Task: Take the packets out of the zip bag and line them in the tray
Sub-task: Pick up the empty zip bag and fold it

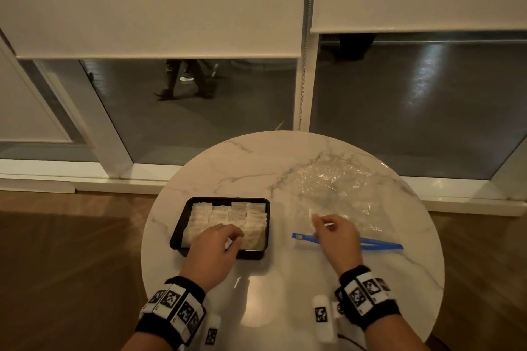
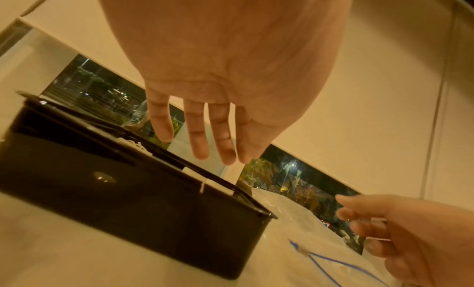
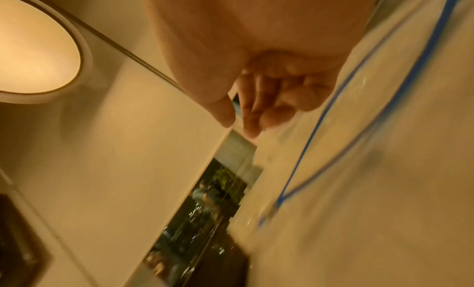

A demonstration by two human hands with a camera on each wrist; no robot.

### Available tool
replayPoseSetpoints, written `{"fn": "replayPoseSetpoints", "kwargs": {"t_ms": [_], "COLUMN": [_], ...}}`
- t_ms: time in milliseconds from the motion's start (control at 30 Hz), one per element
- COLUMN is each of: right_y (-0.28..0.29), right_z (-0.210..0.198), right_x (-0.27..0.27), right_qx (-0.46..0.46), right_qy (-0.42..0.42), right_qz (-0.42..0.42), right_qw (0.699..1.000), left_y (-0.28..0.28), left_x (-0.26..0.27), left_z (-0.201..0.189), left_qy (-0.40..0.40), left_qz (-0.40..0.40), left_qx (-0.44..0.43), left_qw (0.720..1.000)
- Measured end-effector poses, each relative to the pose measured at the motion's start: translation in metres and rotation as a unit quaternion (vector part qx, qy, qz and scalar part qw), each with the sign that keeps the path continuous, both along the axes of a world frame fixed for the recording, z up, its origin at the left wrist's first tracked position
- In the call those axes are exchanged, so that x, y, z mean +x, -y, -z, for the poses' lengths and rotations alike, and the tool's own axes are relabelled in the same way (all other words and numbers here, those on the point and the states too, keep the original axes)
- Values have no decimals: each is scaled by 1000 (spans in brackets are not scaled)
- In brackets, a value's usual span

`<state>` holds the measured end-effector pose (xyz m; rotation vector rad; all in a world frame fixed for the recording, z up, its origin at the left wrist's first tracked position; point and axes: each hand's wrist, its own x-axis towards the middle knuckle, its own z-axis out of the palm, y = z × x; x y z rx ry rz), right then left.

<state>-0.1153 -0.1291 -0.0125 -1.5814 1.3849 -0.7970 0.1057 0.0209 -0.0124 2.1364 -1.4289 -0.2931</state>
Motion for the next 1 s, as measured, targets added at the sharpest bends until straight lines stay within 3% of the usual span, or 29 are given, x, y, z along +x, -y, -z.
{"fn": "replayPoseSetpoints", "kwargs": {"t_ms": [100,167,233,333,533,667,900,1000], "right_y": [47,72,86,94,94,74,29,11], "right_z": [3,11,19,31,36,29,-2,-23], "right_x": [-46,-71,-84,-86,-83,-88,-91,-89], "right_qx": [-55,21,102,144,132,50,-101,-200], "right_qy": [-122,-205,-215,-227,-192,-79,115,90], "right_qz": [138,175,155,98,-12,-42,-106,-157], "right_qw": [981,963,959,958,972,995,982,963], "left_y": [8,16,25,35,51,54,81,104], "left_x": [-8,-12,-19,-30,-52,-59,-73,-101], "left_z": [-14,-22,-27,-30,-29,-24,-49,-70], "left_qy": [-13,-20,-25,-34,-44,-37,-221,-304], "left_qz": [17,24,31,38,73,111,65,91], "left_qx": [-8,-13,-16,-18,-11,-7,9,-6], "left_qw": [1000,999,999,999,996,993,973,948]}}
